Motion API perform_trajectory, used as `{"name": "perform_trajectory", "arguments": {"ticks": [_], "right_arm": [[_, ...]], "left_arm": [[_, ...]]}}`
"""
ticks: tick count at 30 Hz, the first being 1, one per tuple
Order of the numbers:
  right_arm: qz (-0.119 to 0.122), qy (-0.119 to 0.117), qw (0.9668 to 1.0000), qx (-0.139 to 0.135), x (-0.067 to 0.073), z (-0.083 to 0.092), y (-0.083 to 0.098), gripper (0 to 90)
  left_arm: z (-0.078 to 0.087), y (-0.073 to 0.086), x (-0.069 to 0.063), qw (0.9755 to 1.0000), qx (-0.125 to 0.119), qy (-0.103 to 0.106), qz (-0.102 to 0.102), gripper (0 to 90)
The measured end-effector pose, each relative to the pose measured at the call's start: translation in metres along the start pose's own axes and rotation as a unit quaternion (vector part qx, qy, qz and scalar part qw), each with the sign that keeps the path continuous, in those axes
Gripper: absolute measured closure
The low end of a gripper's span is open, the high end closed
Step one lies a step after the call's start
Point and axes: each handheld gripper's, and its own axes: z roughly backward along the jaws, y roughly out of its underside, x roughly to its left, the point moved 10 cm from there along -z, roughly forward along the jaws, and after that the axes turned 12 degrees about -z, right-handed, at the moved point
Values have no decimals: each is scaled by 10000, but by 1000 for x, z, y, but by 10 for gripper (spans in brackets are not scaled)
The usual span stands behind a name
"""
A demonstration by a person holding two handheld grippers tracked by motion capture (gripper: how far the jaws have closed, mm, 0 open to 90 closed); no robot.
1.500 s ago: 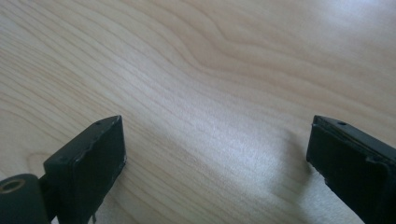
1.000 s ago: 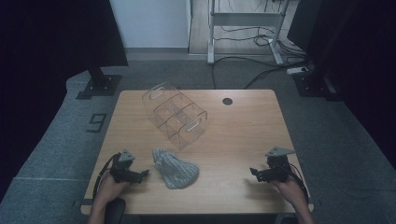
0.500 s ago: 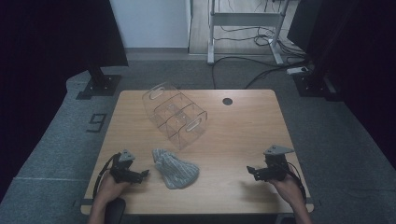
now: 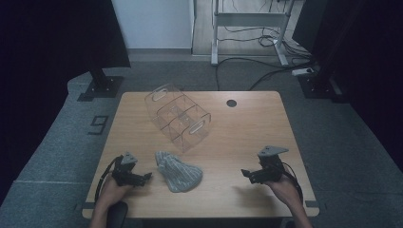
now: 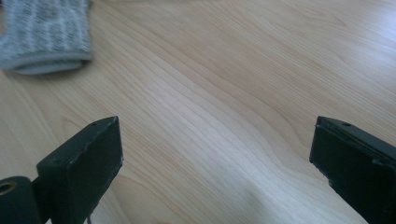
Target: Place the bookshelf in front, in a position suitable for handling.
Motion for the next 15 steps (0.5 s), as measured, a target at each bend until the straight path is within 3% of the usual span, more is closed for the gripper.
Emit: {"name": "perform_trajectory", "arguments": {"ticks": [15], "right_arm": [[380,-387,9984,137,42,-19,-22,12]], "left_arm": [[0,0,0,10000,0,-1,2,0]]}}
